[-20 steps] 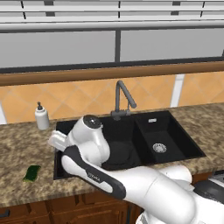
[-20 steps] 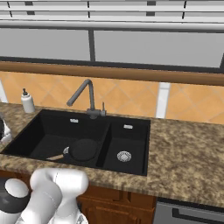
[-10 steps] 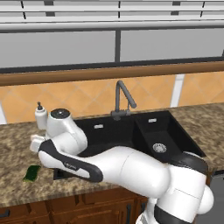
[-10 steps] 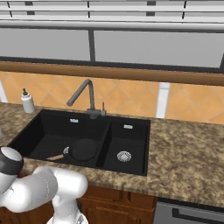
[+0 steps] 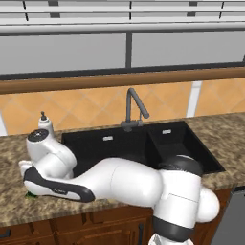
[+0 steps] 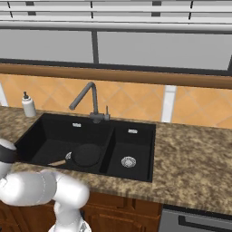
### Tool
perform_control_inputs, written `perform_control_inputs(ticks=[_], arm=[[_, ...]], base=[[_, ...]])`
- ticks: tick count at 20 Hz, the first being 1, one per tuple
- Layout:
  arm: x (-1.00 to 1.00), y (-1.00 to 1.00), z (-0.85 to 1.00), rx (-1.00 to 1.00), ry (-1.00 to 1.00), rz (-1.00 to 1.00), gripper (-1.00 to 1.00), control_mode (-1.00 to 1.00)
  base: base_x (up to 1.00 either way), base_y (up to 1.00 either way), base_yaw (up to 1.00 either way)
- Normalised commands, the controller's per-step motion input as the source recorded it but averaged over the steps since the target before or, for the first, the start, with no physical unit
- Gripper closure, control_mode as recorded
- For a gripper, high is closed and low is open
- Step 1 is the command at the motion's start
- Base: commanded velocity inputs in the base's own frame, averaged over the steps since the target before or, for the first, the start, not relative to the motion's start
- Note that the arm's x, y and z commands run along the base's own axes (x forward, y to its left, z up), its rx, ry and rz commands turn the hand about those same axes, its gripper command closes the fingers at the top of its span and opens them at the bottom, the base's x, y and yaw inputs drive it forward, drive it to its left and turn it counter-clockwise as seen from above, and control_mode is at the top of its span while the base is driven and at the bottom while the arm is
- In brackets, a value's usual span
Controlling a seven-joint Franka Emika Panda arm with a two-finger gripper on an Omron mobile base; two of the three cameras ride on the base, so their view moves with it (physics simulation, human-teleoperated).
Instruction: Pick the pan and sponge and place them into the sink. Then turn on the water.
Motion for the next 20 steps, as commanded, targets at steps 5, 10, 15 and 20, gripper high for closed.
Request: perform_control_inputs(ticks=[5,10,15,20], arm=[[0.00,0.10,-0.39,-0.05,0.01,0.03,-1.00,-1.00],[0.11,0.08,-0.35,-0.07,0.07,0.06,-1.00,-1.00],[0.27,0.23,-0.01,-0.07,0.05,0.02,-1.00,-1.00],[0.15,0.25,-0.08,-0.06,-0.02,0.00,-1.00,-1.00]], base=[[0.00,0.00,0.00],[0.00,0.00,0.00],[0.00,0.00,0.00],[0.00,0.00,0.00]])
